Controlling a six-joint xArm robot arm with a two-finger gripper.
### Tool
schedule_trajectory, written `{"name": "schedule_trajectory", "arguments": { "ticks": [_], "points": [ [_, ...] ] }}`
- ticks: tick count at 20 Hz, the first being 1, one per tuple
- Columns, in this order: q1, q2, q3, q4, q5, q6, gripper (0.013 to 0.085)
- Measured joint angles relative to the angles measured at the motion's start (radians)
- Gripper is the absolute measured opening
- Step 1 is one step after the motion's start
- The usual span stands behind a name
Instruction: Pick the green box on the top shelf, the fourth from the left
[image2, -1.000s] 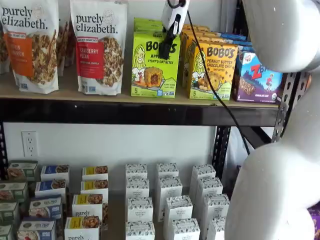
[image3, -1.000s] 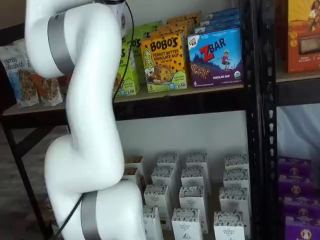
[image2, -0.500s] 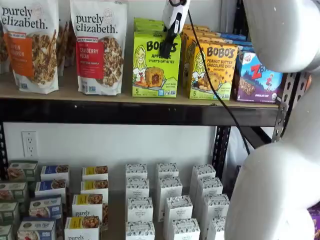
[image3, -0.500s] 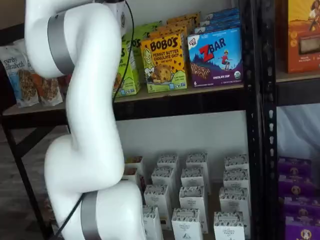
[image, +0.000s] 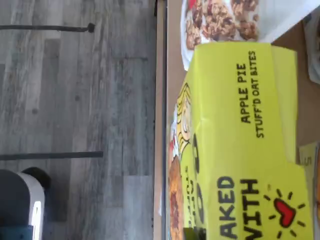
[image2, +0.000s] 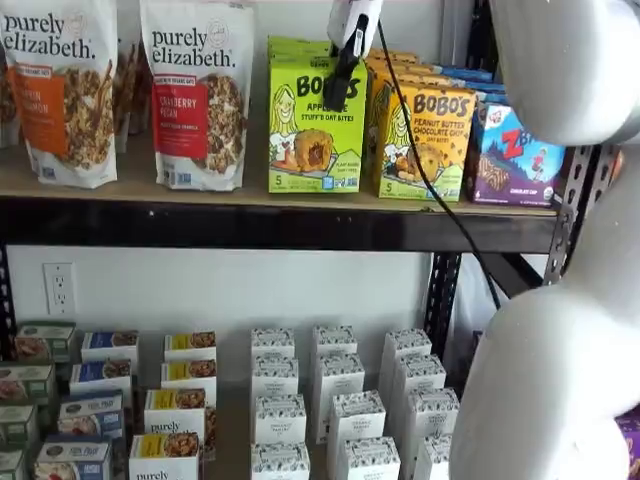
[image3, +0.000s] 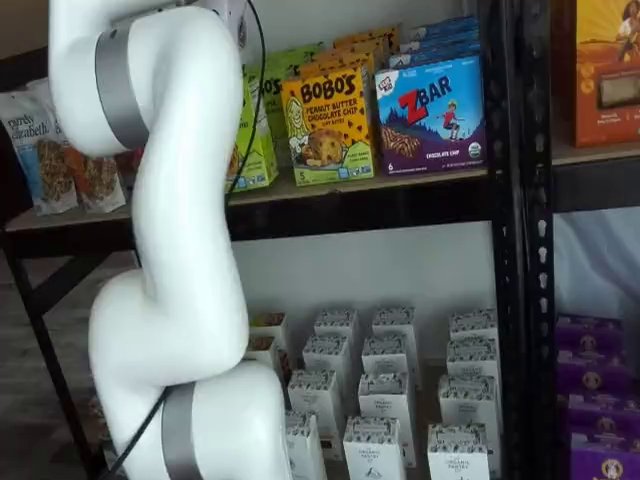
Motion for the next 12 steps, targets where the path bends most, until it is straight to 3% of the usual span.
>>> {"name": "schedule_trajectory", "arguments": {
  "ticks": [12],
  "points": [
    [-0.003, -0.09, 0.061, 0.007, 0.041, 0.005, 0.029]
  ]
}}
